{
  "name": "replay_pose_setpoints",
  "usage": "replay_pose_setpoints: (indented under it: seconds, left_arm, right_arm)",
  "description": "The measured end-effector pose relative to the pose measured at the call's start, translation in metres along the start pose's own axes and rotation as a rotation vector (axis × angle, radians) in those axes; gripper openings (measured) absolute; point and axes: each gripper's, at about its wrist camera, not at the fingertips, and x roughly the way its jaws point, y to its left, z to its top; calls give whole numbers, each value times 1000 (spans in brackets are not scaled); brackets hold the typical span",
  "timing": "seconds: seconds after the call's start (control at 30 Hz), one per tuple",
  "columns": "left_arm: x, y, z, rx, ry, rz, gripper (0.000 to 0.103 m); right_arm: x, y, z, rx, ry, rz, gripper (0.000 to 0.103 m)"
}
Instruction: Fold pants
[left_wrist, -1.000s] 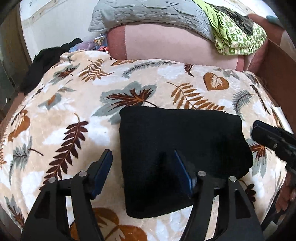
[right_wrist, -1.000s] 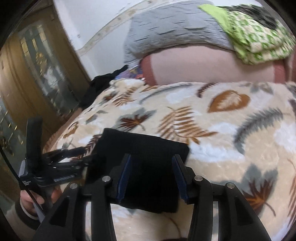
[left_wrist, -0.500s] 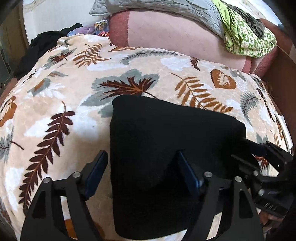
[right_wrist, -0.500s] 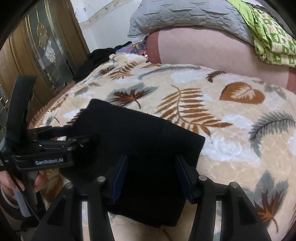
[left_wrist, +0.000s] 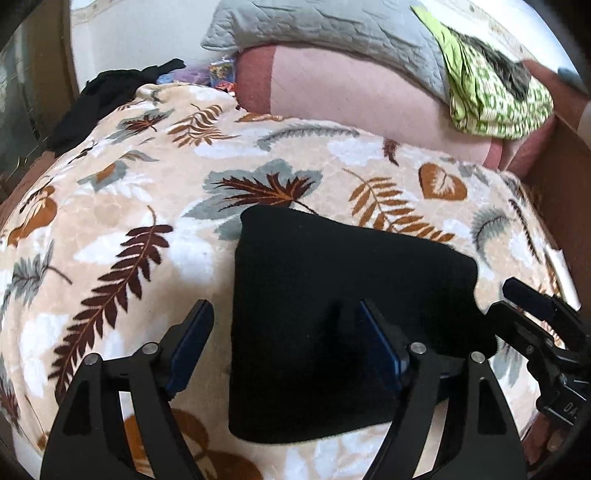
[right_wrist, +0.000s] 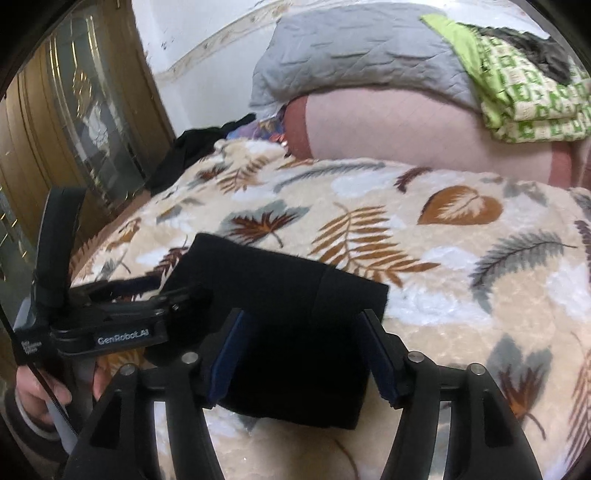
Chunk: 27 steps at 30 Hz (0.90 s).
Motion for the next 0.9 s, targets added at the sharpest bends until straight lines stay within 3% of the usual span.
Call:
replay_pose_setpoints:
  seconds: [0.2, 0.57, 0.9]
  left_arm:
    - [-25, -6, -13, 14, -58, 46, 79]
    - [-58, 1, -29, -38, -95, 47, 79]
    - [-73, -5, -36, -20, -111, 63, 79]
  right_arm:
    - [-12, 8, -6, 13, -15, -17, 74]
    - [-32, 26, -13, -4, -50, -32, 75]
    - [-45, 30, -19, -7, -57, -32, 76]
